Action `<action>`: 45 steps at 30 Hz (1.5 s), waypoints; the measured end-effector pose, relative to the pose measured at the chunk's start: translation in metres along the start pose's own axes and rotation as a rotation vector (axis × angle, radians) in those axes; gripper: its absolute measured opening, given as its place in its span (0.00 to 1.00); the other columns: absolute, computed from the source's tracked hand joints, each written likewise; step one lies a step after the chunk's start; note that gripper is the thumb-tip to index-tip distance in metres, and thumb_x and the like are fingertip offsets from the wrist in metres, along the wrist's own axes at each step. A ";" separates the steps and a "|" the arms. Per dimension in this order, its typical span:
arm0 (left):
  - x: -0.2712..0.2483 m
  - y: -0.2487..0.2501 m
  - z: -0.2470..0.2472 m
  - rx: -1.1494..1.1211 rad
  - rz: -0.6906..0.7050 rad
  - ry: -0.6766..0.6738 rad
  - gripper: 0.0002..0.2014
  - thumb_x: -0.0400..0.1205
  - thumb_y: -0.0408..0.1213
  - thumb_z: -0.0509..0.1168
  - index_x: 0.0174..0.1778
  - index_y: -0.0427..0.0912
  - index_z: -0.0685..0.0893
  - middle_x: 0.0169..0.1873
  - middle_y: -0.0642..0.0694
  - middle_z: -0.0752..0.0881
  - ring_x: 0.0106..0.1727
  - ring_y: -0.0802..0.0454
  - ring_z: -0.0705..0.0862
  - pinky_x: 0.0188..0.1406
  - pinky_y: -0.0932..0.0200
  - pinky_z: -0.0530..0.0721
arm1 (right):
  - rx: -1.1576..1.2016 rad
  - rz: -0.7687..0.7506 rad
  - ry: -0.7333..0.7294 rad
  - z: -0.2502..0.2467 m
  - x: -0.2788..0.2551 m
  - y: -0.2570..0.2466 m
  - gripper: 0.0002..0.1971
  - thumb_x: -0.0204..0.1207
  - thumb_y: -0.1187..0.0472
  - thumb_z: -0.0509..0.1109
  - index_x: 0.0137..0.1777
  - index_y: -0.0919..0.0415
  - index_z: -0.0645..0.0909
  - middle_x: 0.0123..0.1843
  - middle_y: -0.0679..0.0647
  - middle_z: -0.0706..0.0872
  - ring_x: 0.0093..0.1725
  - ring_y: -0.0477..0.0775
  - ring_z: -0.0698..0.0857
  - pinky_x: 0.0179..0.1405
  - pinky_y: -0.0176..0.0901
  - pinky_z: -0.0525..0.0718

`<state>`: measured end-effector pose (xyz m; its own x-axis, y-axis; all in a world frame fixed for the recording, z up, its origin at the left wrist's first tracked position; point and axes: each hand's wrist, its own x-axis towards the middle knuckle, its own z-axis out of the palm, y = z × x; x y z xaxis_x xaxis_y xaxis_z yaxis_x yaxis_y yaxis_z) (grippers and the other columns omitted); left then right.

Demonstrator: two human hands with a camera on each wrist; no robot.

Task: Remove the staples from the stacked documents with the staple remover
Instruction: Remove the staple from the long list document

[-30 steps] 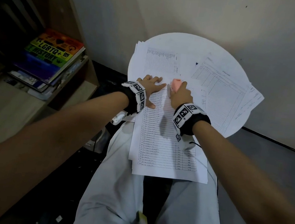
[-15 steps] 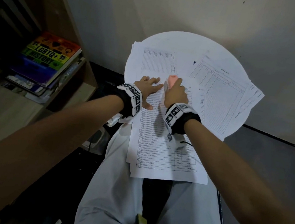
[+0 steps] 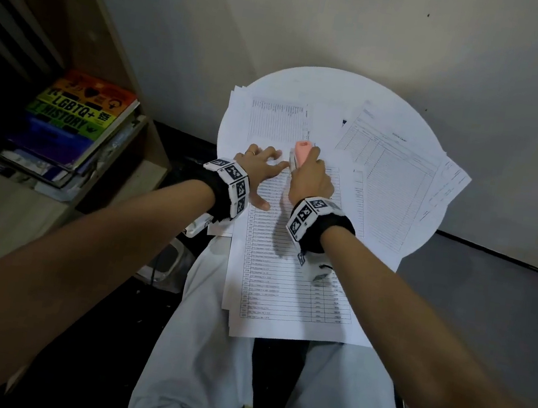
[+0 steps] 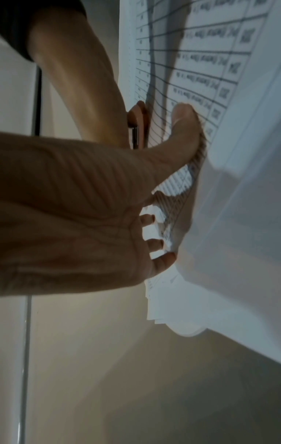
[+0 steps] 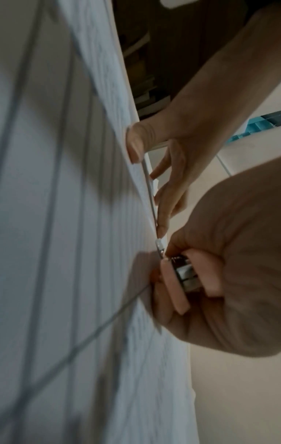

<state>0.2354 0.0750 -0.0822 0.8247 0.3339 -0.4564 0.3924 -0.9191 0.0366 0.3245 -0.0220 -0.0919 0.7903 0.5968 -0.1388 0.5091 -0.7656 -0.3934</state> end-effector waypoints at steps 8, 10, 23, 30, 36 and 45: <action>-0.001 0.007 -0.006 0.066 -0.018 0.000 0.55 0.67 0.59 0.76 0.83 0.57 0.48 0.80 0.44 0.53 0.76 0.34 0.58 0.67 0.34 0.71 | -0.106 -0.137 0.024 -0.006 0.004 0.003 0.27 0.82 0.66 0.61 0.79 0.57 0.58 0.65 0.61 0.75 0.53 0.66 0.84 0.39 0.53 0.76; 0.000 0.008 -0.007 0.057 -0.023 0.008 0.55 0.66 0.58 0.77 0.83 0.57 0.48 0.79 0.43 0.54 0.75 0.35 0.59 0.66 0.35 0.72 | 0.004 -0.097 -0.009 -0.015 0.006 0.007 0.24 0.83 0.62 0.61 0.77 0.59 0.59 0.63 0.62 0.78 0.56 0.66 0.83 0.40 0.51 0.73; 0.018 0.064 0.001 -0.178 0.011 0.158 0.41 0.81 0.58 0.61 0.82 0.37 0.55 0.84 0.42 0.48 0.85 0.41 0.46 0.83 0.43 0.51 | 0.117 0.108 -0.083 -0.034 -0.005 0.074 0.24 0.83 0.50 0.60 0.72 0.64 0.63 0.63 0.67 0.79 0.58 0.67 0.81 0.46 0.52 0.76; 0.022 0.067 0.003 -0.251 0.029 0.121 0.47 0.76 0.57 0.69 0.84 0.43 0.51 0.84 0.45 0.48 0.84 0.39 0.45 0.82 0.40 0.54 | 0.106 0.122 -0.065 -0.035 -0.002 0.062 0.23 0.84 0.54 0.60 0.73 0.65 0.63 0.64 0.67 0.79 0.59 0.67 0.82 0.47 0.54 0.78; 0.023 0.068 0.002 -0.215 0.014 0.105 0.47 0.76 0.56 0.69 0.84 0.44 0.49 0.84 0.48 0.47 0.84 0.38 0.45 0.81 0.39 0.57 | 0.069 0.135 -0.022 -0.029 -0.004 0.054 0.23 0.85 0.54 0.57 0.74 0.65 0.61 0.66 0.65 0.78 0.60 0.66 0.82 0.44 0.50 0.73; 0.027 0.072 0.001 -0.172 -0.013 0.091 0.46 0.76 0.55 0.69 0.84 0.48 0.49 0.84 0.49 0.48 0.83 0.36 0.47 0.79 0.38 0.57 | 0.181 0.172 -0.034 -0.033 0.016 0.046 0.25 0.85 0.53 0.57 0.76 0.66 0.59 0.68 0.67 0.76 0.63 0.68 0.80 0.44 0.49 0.69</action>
<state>0.2852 0.0173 -0.0927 0.8496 0.3702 -0.3756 0.4606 -0.8678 0.1864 0.3717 -0.0557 -0.0818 0.8464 0.4716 -0.2474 0.2964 -0.8031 -0.5169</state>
